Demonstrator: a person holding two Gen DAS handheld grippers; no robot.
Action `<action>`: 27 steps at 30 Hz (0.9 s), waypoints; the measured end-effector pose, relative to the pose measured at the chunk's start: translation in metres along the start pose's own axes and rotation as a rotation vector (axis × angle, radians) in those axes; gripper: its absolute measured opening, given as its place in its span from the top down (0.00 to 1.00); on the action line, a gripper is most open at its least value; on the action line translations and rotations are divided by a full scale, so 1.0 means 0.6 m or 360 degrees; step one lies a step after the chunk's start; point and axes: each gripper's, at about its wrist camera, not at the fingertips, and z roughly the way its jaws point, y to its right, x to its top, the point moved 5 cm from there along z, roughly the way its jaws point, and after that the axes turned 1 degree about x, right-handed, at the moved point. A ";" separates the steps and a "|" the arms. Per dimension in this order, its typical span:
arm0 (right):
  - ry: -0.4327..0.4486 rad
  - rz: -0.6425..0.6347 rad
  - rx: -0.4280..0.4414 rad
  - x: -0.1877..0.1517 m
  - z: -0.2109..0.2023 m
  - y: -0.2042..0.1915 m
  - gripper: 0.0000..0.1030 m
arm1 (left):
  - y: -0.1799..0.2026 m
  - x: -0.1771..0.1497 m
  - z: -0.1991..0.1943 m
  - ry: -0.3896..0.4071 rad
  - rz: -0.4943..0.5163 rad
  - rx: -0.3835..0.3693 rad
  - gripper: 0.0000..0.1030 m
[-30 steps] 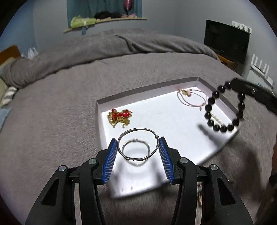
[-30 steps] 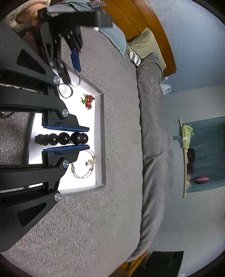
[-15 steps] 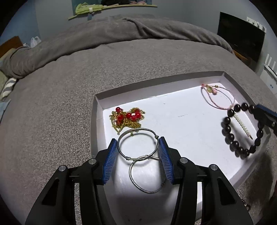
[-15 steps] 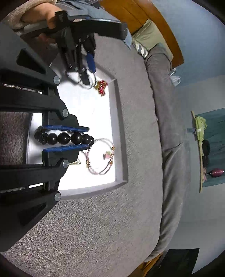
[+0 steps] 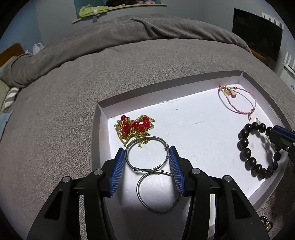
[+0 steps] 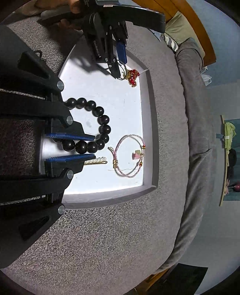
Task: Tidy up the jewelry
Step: 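Carry the bangle and dark bead bracelet into the tray and open both tools, then withdraw both tools from the tray back over the remaining jewelry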
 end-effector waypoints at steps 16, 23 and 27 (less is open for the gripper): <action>-0.0001 0.0039 -0.0004 -0.001 -0.012 0.010 0.63 | 0.001 -0.011 -0.011 0.0023 -0.0015 -0.0029 0.49; 0.0073 0.0068 -0.0009 0.007 -0.048 0.015 0.54 | -0.001 -0.018 -0.068 0.0133 -0.0080 -0.0092 0.36; 0.0111 0.0087 -0.0011 0.008 -0.073 0.016 0.42 | -0.009 -0.029 -0.094 0.0163 -0.0112 -0.0102 0.24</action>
